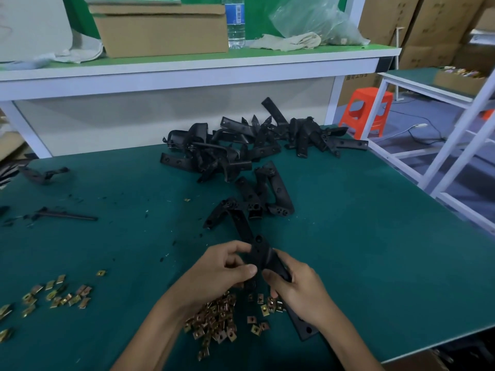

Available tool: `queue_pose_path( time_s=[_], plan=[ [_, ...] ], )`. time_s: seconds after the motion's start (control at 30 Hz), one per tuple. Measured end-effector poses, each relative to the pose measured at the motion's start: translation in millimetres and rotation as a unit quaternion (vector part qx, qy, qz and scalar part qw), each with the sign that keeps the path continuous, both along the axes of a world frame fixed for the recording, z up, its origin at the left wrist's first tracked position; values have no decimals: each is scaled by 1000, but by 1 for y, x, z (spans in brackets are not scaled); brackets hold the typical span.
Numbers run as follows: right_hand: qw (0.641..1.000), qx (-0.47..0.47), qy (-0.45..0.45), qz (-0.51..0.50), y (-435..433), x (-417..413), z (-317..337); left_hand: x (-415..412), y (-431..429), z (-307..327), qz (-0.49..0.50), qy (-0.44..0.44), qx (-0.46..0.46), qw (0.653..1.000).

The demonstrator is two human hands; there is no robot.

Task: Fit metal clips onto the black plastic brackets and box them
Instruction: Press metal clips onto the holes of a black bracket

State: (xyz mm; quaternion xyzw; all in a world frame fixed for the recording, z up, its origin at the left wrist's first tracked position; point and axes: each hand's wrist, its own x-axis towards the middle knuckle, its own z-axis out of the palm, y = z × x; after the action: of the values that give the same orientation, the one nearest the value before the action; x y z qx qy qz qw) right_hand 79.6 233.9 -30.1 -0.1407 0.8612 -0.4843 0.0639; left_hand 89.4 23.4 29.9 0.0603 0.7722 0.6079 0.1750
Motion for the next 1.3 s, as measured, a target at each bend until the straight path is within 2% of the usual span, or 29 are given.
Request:
queue_pose_path(
  time_s=[0.1,0.27,0.33,0.4,0.47,0.63,0.83,1.03,1.3],
  plan=[
    [1000,-22,6,-11,0,-1,-1,-6,4,6,0,15,-35,999],
    [988,-151,-23,-22,2,-1,2,0,6,1,78,71,-79,991],
    [981,-184,-24,-49,5,-1,4,6,2,-10,84,130,-211,965],
    [976,-206,-28,-72,7,-1,4,16,-2,-22,35,175,-371,911],
    [974,-208,-31,-78,7,-1,5,23,-3,-33,-1,171,-435,884],
    [976,-202,-34,-78,5,0,4,25,-3,-36,15,218,-423,879],
    [979,-183,-40,-85,5,0,2,20,-5,-33,50,211,-367,905],
    [977,-195,-39,-80,4,2,4,17,11,-34,6,196,-412,890],
    [976,-202,-41,-75,3,3,5,19,2,-38,6,194,-407,893]
  ],
)
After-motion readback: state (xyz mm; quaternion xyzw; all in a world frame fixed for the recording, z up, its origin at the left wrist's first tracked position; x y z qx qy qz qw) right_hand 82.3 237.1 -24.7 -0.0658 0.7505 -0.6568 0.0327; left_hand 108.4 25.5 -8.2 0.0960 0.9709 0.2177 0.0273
